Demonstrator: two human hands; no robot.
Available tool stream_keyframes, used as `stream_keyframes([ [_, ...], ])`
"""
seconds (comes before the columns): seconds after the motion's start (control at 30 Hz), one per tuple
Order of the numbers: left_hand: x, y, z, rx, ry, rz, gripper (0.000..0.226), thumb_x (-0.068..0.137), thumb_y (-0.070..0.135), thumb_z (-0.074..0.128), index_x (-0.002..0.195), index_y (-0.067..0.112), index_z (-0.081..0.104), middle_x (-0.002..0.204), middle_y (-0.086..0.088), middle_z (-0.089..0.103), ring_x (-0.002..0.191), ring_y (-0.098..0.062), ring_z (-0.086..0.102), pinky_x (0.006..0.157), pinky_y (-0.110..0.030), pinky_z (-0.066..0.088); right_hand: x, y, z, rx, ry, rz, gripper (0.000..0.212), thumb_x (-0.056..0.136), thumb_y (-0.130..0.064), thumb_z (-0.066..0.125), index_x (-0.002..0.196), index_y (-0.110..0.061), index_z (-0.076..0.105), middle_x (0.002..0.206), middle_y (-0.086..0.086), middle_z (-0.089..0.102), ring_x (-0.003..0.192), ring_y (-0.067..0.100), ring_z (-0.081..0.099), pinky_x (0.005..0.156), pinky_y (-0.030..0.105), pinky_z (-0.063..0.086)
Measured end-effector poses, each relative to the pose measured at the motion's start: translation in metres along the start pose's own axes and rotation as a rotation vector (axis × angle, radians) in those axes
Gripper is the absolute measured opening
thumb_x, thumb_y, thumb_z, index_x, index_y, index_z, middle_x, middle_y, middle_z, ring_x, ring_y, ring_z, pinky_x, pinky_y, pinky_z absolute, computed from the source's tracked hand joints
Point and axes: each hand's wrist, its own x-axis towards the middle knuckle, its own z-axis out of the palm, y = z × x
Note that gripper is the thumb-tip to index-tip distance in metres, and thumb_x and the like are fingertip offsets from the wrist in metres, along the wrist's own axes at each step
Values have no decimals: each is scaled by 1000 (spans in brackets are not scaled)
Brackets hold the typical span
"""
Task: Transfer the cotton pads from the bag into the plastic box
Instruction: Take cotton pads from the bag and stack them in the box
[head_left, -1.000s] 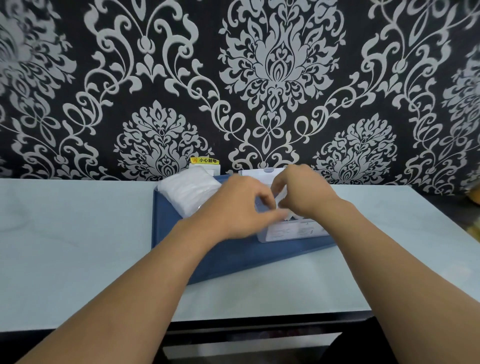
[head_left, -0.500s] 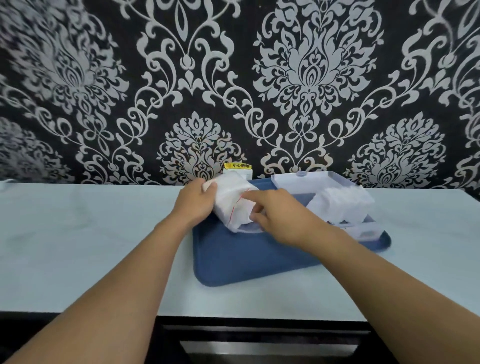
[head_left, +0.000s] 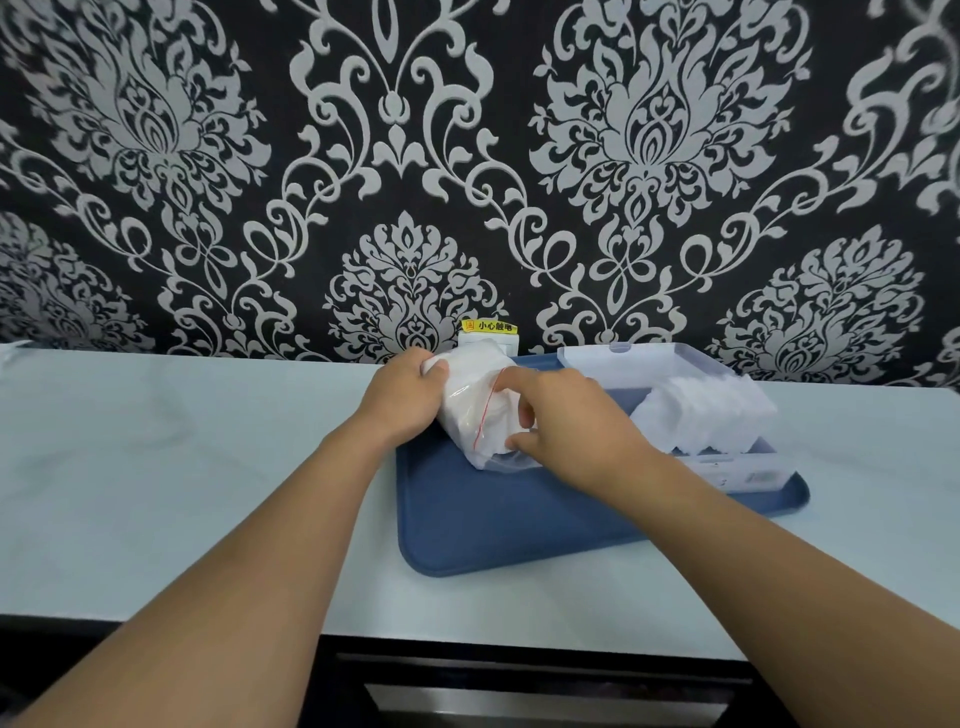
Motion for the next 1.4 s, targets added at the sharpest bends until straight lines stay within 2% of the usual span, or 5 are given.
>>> stream_keyframes([
  [0.37, 6, -3, 0, 0, -23, 23, 25, 105, 27, 41, 111, 11, 59, 94, 2, 56, 92, -20, 52, 74, -31, 36, 9, 15, -3, -44, 49, 67, 34, 84, -18, 72, 115, -31, 65, 94, 0, 67, 90, 25, 63, 77, 35, 52],
  [0.53, 9, -5, 0, -12, -30, 21, 24, 105, 27, 42, 110, 13, 60, 95, 1, 58, 91, -20, 53, 73, -31, 38, 11, 14, -5, -34, 27, 1, 47, 89, -22, 68, 131, -39, 56, 95, -3, 67, 88, 22, 57, 77, 35, 50],
  [0.97, 10, -4, 1, -8, -47, 26, 25, 105, 26, 41, 113, 13, 61, 100, 0, 59, 95, -20, 52, 77, -30, 35, 13, 13, -15, -59, 124, -96, 7, 87, -29, 73, 89, -27, 79, 87, -7, 71, 83, 17, 62, 67, 30, 45],
  [1.27, 9, -3, 1, -19, -43, 22, 26, 105, 26, 41, 114, 12, 61, 101, -1, 59, 95, -20, 52, 79, -30, 36, 10, 13, -6, -11, 100, -98, 24, 82, -25, 77, 105, -32, 74, 102, -13, 67, 79, 11, 53, 69, 28, 40],
  [1.4, 9, -3, 1, -10, -46, 22, 26, 106, 27, 41, 114, 12, 60, 102, -1, 59, 95, -21, 52, 79, -30, 36, 12, 10, -8, -11, 123, -117, 9, 84, -26, 77, 92, -27, 78, 100, -9, 67, 77, 10, 49, 69, 30, 42],
])
